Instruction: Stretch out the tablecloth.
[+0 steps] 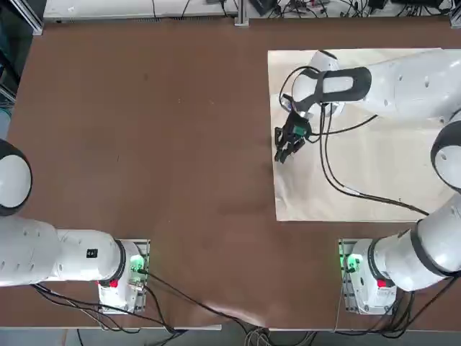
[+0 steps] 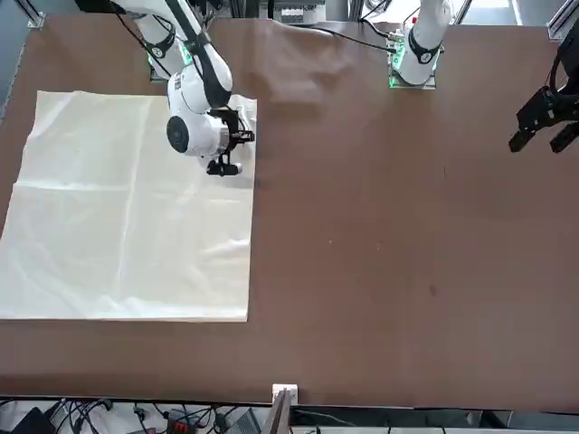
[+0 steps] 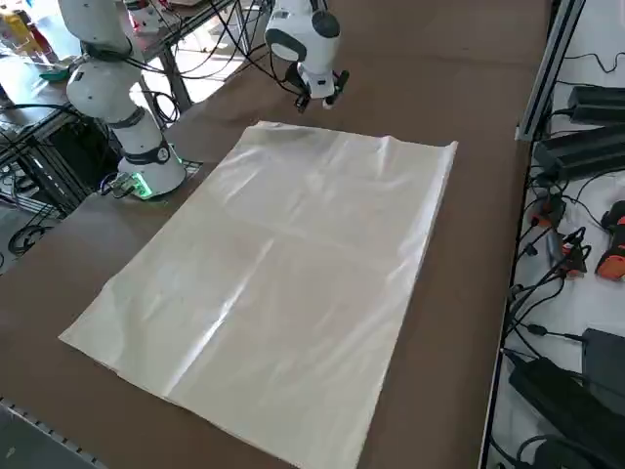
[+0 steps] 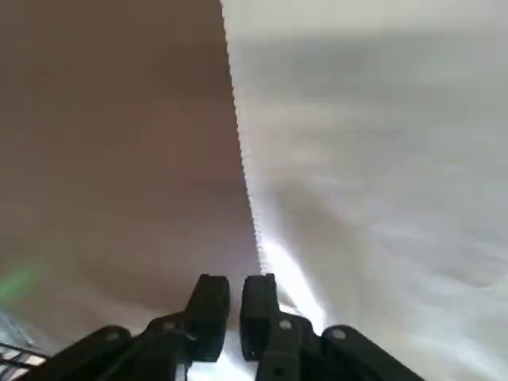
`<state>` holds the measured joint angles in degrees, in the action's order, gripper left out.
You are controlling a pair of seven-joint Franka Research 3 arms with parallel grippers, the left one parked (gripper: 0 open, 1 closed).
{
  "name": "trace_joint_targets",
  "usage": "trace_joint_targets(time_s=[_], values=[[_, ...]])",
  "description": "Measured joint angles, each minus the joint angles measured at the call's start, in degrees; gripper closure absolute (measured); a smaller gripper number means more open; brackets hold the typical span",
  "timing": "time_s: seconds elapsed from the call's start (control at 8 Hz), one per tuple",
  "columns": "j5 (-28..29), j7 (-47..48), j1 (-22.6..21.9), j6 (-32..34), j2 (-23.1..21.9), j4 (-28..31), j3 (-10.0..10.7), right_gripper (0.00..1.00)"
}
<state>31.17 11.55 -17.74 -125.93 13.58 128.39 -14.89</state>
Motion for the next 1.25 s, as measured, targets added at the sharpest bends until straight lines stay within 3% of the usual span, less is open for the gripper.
trace_joint_targets(time_s=[0.38, 0.75, 1.25], values=[[-14.06, 0.03, 7.74, 11.19, -4.04, -9.86, 0.63, 0.80], [-23.18, -0.78, 10.12, 17.90, -5.44, -21.28, 4.03, 0.71], [-27.34, -7.97, 10.22, 25.22, -6.19, -34.81, 10.57, 0.01]])
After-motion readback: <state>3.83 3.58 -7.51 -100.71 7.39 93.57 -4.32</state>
